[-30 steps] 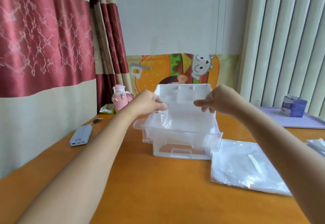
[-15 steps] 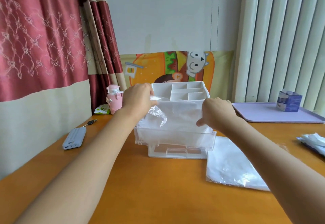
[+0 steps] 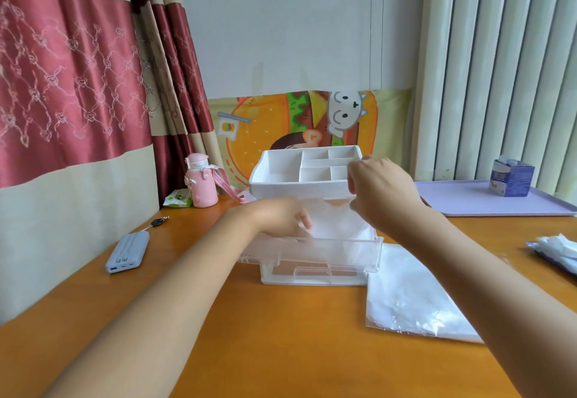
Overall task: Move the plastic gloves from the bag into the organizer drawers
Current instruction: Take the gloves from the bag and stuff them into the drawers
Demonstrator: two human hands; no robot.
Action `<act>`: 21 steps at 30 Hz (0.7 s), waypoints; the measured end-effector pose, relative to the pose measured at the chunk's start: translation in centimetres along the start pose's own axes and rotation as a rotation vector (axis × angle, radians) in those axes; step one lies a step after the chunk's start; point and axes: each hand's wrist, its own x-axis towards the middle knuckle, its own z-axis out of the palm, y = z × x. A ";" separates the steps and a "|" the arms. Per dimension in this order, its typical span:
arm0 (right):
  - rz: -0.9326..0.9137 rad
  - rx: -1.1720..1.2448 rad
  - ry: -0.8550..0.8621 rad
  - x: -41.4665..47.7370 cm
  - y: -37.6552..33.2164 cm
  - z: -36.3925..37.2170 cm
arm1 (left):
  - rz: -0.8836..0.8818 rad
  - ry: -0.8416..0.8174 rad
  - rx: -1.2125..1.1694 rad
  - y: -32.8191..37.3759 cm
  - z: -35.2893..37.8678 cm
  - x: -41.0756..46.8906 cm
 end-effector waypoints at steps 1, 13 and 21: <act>-0.027 0.049 0.019 0.0 -0.3 -0.2 | -0.006 -0.030 -0.008 0.0 0.0 0.0; -0.139 -0.092 -0.802 3.1 -3.1 3.5 | -0.131 -0.082 -0.115 1.0 -1.4 -0.6; -0.109 -0.112 -0.782 4.4 -2.8 5.7 | -0.295 -0.192 -0.481 1.3 -1.7 -1.0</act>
